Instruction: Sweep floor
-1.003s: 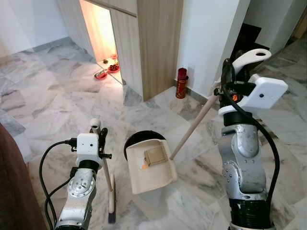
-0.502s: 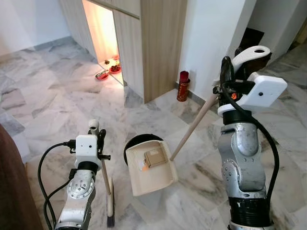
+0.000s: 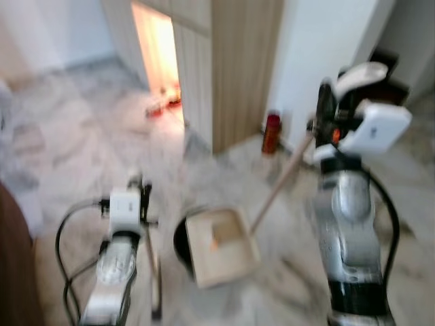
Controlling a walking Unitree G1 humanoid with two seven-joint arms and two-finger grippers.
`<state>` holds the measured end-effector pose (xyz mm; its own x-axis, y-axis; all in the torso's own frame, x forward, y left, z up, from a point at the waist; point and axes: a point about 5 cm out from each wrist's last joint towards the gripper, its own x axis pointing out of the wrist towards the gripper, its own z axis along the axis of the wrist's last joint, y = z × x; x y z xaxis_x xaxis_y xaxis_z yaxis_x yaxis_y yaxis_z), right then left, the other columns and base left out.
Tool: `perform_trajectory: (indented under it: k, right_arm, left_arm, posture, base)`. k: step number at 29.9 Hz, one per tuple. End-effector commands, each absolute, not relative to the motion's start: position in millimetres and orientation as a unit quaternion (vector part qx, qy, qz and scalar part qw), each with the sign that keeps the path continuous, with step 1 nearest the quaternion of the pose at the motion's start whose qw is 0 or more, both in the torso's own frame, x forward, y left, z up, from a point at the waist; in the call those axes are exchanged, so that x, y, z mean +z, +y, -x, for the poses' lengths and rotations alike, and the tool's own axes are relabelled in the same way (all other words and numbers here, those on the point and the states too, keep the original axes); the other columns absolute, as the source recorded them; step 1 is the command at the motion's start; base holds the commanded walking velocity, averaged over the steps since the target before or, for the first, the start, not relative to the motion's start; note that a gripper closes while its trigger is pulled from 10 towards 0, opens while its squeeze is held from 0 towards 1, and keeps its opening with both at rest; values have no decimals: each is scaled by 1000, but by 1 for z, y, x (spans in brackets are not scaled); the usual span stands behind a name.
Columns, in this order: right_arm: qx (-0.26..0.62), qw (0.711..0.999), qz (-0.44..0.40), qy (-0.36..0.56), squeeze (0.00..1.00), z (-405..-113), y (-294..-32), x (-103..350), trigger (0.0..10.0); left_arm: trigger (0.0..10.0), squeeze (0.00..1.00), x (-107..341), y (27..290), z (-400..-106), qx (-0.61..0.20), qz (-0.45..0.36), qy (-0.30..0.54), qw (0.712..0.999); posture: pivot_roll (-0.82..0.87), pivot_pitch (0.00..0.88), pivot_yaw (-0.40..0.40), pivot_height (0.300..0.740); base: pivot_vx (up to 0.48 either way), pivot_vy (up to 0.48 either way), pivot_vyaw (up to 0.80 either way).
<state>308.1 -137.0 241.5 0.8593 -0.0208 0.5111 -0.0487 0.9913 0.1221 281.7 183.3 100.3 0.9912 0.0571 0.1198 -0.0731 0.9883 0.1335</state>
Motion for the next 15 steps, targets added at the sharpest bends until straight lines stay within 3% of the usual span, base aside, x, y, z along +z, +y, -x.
perform_trajectory:
  k: [1, 5, 11, 15]
  right_arm:
    - [20, 949, -81, -305, 0, -303, -133, 259, 10000]
    - [22, 949, -76, -306, 0, -303, -131, 259, 10000]
    - [25, 948, -73, -308, 0, -304, -130, 260, 10000]
    - [27, 947, -79, -309, 0, -304, -129, 261, 10000]
  left_arm:
    - [10000, 0, 113, 185, -285, 36, -77, -83, 993]
    - [10000, 0, 112, 186, -285, 37, -77, -83, 993]
    - [10000, 0, 114, 187, -285, 39, -77, -84, 993]
    - [10000, 0, 114, 188, -284, 39, -78, -83, 993]
  posture:
    - [8, 0, -5, 740]
    - [6, 0, -4, 740]
    - [10, 0, -4, 740]
    - [10, 0, -4, 740]
  base:
    - [364, 0, 0]
    - [361, 0, 0]
    - [364, 0, 686]
    - [358, 0, 0]
